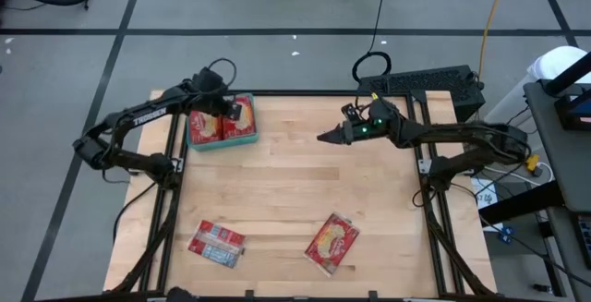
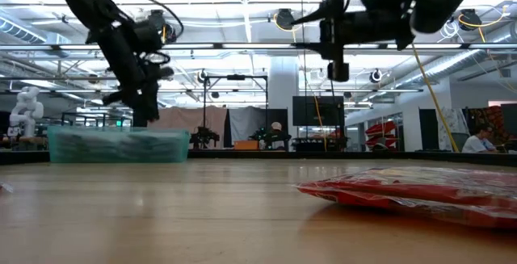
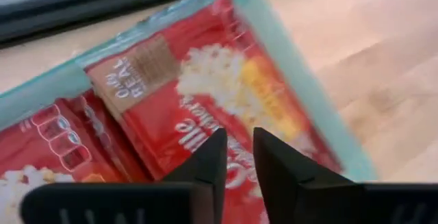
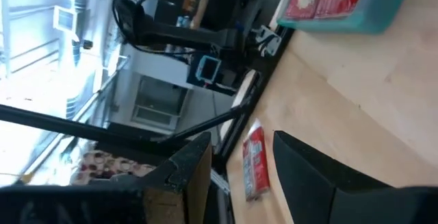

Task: Sort popcorn bags into baskets
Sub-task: Put the red popcorn bag into the blue bin

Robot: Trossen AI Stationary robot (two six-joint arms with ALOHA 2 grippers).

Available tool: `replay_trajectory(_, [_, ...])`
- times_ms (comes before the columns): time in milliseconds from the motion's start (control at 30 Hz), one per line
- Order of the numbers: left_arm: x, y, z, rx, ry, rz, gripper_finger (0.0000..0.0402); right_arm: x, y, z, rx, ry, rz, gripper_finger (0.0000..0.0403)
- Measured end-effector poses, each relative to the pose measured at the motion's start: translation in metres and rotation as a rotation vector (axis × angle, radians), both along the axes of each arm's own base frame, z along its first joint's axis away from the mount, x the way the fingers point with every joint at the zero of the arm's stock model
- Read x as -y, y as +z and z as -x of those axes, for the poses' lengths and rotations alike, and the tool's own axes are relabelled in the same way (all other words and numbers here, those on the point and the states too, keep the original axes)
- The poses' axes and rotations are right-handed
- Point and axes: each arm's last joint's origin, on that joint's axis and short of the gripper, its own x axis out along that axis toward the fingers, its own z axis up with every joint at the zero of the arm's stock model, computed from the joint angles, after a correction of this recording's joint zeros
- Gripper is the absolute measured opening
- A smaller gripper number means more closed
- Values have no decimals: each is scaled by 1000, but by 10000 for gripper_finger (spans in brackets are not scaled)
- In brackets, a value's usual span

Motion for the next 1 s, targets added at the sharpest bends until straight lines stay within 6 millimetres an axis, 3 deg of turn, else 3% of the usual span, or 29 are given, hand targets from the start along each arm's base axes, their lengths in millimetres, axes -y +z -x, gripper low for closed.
replay_trajectory(267, [-15,-32,-5,-138,39,46,41,-40,16,12,-65,-56,67,148])
replay_trajectory(500, [-17,-40,-8,-162,11,50,58,-69,20,17,-105,-97,94,148])
replay_trajectory(800, [-2,2,-4,-39,2,-96,67,-87,18,16,-131,-68,85,148])
replay_trajectory(1000, [24,36,-4,176,5,-93,67,-88,17,16,-136,-47,83,148])
